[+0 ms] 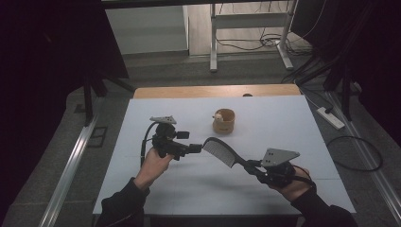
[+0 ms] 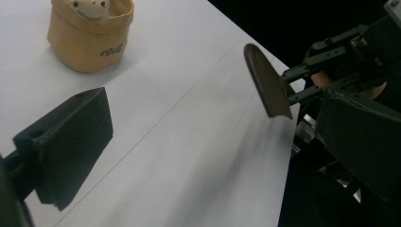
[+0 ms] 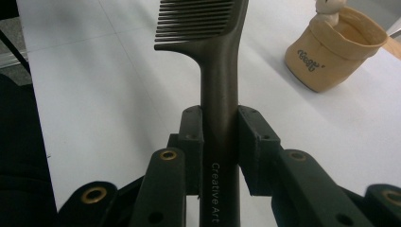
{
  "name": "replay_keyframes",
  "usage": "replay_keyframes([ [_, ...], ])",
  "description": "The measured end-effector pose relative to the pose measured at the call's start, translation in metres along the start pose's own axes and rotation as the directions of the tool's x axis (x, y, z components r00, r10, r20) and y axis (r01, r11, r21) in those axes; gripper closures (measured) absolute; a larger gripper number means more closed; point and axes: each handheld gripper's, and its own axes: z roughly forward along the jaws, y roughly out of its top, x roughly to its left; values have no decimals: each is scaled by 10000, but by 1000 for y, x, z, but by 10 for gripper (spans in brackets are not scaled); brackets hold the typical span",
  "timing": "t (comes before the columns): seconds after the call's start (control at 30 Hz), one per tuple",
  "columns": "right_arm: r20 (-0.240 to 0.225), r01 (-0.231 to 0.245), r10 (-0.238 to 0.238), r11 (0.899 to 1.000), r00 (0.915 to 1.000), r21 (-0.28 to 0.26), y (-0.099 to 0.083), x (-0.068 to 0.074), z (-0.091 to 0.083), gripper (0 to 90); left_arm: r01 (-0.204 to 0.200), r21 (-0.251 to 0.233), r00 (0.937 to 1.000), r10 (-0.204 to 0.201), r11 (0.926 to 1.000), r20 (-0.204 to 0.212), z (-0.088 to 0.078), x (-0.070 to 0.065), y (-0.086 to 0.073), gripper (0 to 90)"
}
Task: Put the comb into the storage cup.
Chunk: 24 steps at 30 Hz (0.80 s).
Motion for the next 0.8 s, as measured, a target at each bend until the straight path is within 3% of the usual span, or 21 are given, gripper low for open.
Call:
replay_keyframes([
  [0.37, 72, 287, -286, 9995, 9996, -136, 3, 5, 2, 726, 229, -69, 9984, -225, 9997, 523, 7, 3, 5, 0],
  [0.8, 100, 647, -644, 9973, 9979, -337, 7, 9, 4, 726, 418, -34, 9910, -410, 9991, 1276, 19, 1, 11, 0],
])
